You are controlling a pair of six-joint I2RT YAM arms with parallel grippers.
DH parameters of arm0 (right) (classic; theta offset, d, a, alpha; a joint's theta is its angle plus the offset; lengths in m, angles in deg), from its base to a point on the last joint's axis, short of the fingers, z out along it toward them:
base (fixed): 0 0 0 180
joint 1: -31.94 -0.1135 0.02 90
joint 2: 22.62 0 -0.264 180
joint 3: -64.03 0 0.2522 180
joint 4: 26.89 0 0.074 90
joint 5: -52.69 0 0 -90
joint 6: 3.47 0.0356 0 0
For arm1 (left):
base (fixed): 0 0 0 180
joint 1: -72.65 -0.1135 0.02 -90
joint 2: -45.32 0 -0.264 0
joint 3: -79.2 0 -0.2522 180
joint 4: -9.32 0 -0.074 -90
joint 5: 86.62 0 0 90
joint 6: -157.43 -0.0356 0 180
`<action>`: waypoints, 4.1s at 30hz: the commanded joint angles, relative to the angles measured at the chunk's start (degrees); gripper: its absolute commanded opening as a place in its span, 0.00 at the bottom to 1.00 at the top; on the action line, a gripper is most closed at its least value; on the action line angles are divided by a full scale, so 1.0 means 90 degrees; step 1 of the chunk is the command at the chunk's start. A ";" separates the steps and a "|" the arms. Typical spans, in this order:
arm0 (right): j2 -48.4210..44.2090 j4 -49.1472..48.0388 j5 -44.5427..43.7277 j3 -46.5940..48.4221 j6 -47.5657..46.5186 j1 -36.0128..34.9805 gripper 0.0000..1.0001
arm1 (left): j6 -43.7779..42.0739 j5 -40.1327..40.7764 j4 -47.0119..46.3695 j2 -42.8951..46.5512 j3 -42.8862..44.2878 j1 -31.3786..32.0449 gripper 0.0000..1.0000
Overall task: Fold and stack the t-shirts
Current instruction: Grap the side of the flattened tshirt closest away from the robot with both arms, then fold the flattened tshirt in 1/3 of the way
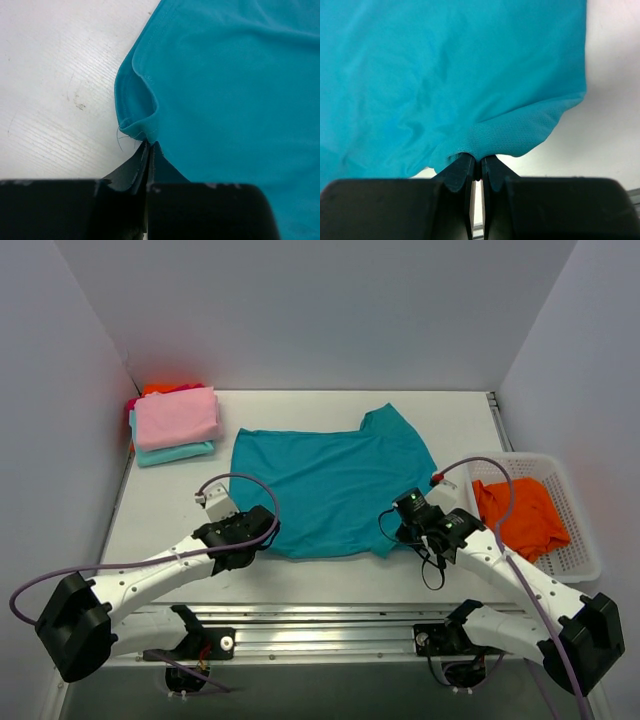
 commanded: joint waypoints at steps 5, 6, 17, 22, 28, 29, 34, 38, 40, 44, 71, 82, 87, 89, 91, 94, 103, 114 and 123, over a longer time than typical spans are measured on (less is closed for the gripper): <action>0.0387 0.0073 -0.0720 0.0916 -0.0103 0.0158 0.00 | -0.1043 -0.0301 -0.0644 0.0286 0.0357 -0.0573 0.02; 0.0494 0.0044 -0.0730 0.0955 -0.0094 0.0197 0.00 | -0.1121 -0.0330 -0.0761 0.0316 0.0396 -0.0680 0.02; 0.1578 -0.0386 -0.0808 0.1569 -0.0298 0.0548 0.00 | -0.1932 -0.0926 -0.1611 -0.0406 0.0991 -0.1589 0.02; 0.2330 -0.0493 -0.0876 0.2029 -0.0474 0.0715 0.00 | -0.2098 -0.1258 -0.2167 -0.1021 0.1177 -0.1833 0.02; 0.3375 -0.0611 -0.0769 0.2693 -0.0698 0.1163 0.00 | -0.2274 -0.1687 -0.2597 -0.1656 0.1392 -0.2214 0.02; 0.3656 -0.0621 -0.0740 0.2790 -0.0718 0.1232 0.00 | -0.2294 -0.1707 -0.2646 -0.1802 0.1441 -0.2243 0.02; 0.4439 -0.0640 -0.0476 0.3444 -0.0835 0.1622 0.00 | -0.2479 -0.1941 -0.2998 -0.2203 0.1607 -0.2555 0.02; 0.4957 -0.0659 -0.0349 0.3835 -0.0826 0.1779 0.00 | -0.2567 -0.2273 -0.3105 -0.2661 0.1880 -0.2877 0.02; 0.5104 -0.0640 -0.0368 0.3992 -0.0758 0.1799 0.00 | -0.2577 -0.2391 -0.3193 -0.2779 0.1987 -0.2965 0.02; 0.5446 -0.0572 -0.0378 0.4334 -0.0718 0.1799 0.00 | -0.2519 -0.2469 -0.3222 -0.2965 0.2037 -0.3054 0.02; 0.6765 -0.0640 -0.0642 0.5311 -0.0582 0.2013 0.84 | -0.2509 -0.2918 -0.3564 -0.3952 0.2437 -0.3874 0.26; 0.5450 -0.1204 -0.1705 0.5215 -0.1186 0.2024 0.92 | -0.2919 -0.2665 -0.3545 -0.3221 0.2867 -0.4147 0.93; 0.4997 -0.1129 -0.2484 0.5164 -0.2456 0.1926 0.71 | -0.3222 -0.2499 -0.3477 -0.2585 0.2897 -0.4177 0.93; 0.4881 -0.0602 -0.3013 0.5058 -0.2659 0.1761 0.62 | -0.3290 -0.2537 -0.3535 -0.2254 0.2751 -0.4177 0.92; 0.4403 -0.1417 -0.3327 0.4097 -0.3244 0.1178 0.62 | -0.3329 -0.2615 -0.3671 -0.1912 0.2390 -0.4167 0.91; 0.4313 -0.1735 -0.3357 0.3709 -0.3854 0.0492 0.68 | -0.3329 -0.2801 -0.4071 -0.1482 0.1786 -0.4157 0.91; 0.4313 -0.2545 -0.0359 0.3328 -0.3785 0.0666 0.76 | -0.3544 -0.3016 -0.4209 -0.1188 0.1393 -0.4050 0.89; 0.4899 -0.2154 -0.0749 0.3582 -0.3541 0.0724 0.00 | -0.3573 -0.3182 -0.4551 -0.1373 0.1304 -0.4060 0.89; 0.5514 -0.2251 -0.0564 0.3621 -0.3463 0.0851 0.00 | -0.3593 -0.3182 -0.4639 -0.1364 0.1187 -0.4069 0.89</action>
